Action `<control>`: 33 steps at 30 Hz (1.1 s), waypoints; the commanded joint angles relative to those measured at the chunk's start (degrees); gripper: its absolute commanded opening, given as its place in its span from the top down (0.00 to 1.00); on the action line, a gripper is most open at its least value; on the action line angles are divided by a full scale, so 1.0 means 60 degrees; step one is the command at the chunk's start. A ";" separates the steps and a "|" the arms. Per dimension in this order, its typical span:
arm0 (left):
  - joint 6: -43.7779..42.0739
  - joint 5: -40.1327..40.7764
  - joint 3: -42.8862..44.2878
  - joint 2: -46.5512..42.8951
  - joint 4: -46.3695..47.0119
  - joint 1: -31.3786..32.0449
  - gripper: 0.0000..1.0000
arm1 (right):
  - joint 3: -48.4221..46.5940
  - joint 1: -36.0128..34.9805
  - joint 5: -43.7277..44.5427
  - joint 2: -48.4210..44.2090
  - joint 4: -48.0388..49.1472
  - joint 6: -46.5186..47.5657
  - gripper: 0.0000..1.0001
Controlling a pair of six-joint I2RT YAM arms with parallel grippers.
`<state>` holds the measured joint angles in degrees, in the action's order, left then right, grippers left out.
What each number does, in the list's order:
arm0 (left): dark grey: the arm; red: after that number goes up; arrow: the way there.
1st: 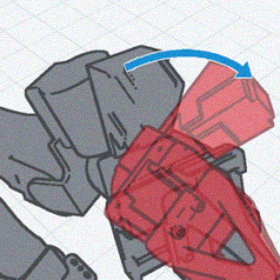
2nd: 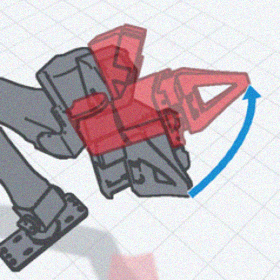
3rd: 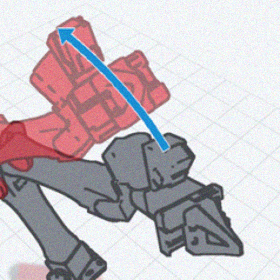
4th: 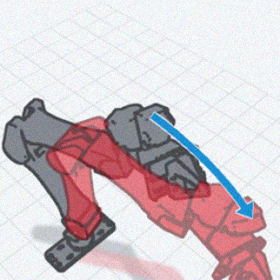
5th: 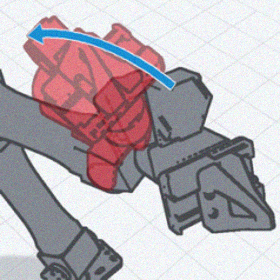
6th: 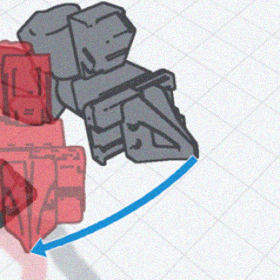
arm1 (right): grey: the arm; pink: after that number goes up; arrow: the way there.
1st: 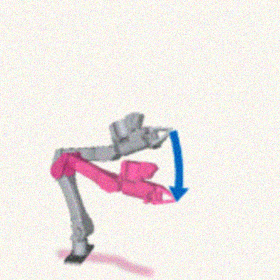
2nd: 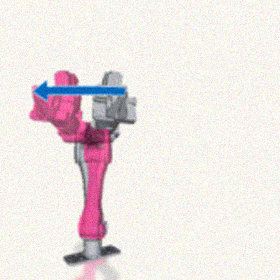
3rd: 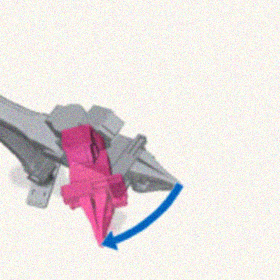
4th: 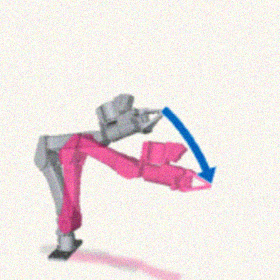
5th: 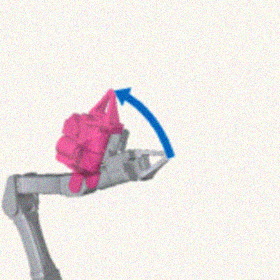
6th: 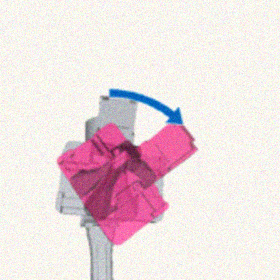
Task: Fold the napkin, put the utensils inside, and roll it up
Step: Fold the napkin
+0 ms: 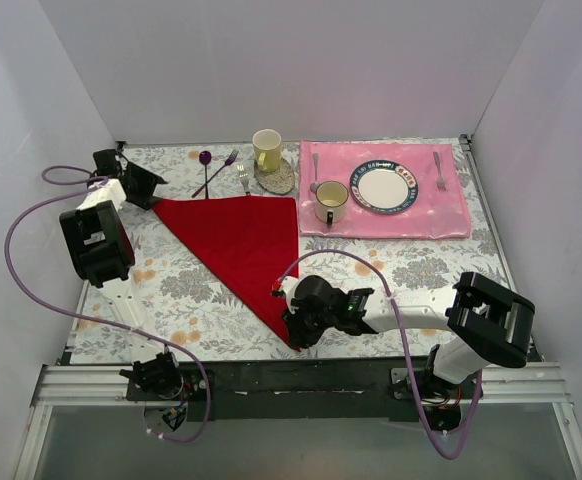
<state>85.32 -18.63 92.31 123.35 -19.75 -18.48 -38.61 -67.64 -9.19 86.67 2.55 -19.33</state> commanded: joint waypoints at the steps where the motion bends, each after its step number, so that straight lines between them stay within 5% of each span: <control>1: -0.0230 0.0337 0.0566 0.0446 -0.0239 -0.0142 0.48 | 0.0268 -0.0080 0.0199 -0.0105 0.0103 0.0029 0.73; 15: -0.1152 0.1054 0.2046 0.1312 -0.1043 -0.0362 0.47 | 0.0151 -0.0065 -0.0270 0.0159 0.0220 0.0204 0.73; 22: -0.1270 0.1494 0.0728 0.0536 -0.0781 -0.0377 0.43 | 0.0268 -0.0080 -0.0797 0.0262 0.0454 0.0219 0.74; 33: -0.1431 0.1772 0.0787 -0.1396 -0.0825 -0.0348 0.19 | 0.0531 -0.0080 -0.0812 -0.0251 0.0528 0.0307 0.74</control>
<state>78.30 -11.16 97.62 126.45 -23.49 -20.18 -37.19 -67.64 -13.26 87.09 6.24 -18.57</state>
